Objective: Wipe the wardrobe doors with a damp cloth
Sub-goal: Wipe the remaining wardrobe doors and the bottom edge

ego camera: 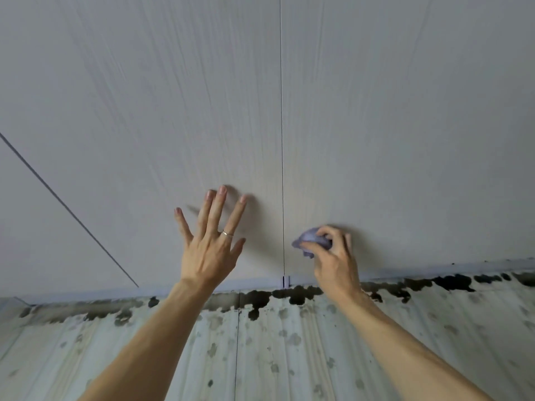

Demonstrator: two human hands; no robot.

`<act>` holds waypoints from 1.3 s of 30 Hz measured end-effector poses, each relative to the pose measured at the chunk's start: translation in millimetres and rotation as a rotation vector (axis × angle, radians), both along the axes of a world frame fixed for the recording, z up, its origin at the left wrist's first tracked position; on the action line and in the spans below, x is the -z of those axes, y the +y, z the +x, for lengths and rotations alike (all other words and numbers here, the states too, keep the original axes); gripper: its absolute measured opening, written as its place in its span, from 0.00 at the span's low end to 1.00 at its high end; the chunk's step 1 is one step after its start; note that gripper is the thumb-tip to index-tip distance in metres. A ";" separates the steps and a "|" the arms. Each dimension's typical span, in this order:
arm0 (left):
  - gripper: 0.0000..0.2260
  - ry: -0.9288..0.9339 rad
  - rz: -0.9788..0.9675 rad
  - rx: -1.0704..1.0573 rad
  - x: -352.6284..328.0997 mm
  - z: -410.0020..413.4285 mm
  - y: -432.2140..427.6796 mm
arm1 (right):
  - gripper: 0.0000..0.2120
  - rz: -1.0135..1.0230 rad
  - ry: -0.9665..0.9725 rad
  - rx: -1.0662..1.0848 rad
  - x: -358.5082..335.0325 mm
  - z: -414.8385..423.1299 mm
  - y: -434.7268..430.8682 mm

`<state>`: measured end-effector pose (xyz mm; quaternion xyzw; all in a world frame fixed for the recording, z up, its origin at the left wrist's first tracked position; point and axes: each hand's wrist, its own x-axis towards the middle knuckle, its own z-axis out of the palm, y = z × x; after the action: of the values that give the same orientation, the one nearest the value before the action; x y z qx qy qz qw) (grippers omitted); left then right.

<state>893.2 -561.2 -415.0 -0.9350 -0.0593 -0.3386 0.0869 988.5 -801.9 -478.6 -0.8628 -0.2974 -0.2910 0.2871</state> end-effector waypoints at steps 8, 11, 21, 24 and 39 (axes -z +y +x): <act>0.51 0.048 -0.005 -0.007 11.6 7.8 -12.5 | 0.09 1.531 0.677 0.509 -48.5 14.6 -33.1; 0.51 0.047 -0.008 0.002 11.0 9.7 -13.7 | 0.10 1.637 0.837 0.530 -42.1 3.6 2.1; 0.51 0.096 0.051 0.023 0.9 3.6 -4.5 | 0.16 1.192 0.674 0.081 -74.4 -33.6 89.8; 0.52 0.087 0.026 0.003 2.9 4.1 -14.2 | 0.15 0.807 0.546 0.042 -52.5 -31.4 67.3; 0.30 -0.124 0.046 0.136 -8.6 33.0 -41.8 | 0.19 0.900 0.374 0.316 -38.4 7.5 -30.2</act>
<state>926.2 -602.9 -406.3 -0.9119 0.0066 -0.4023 0.0812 996.0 -832.0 -440.2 -0.7254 0.0481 -0.2709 0.6309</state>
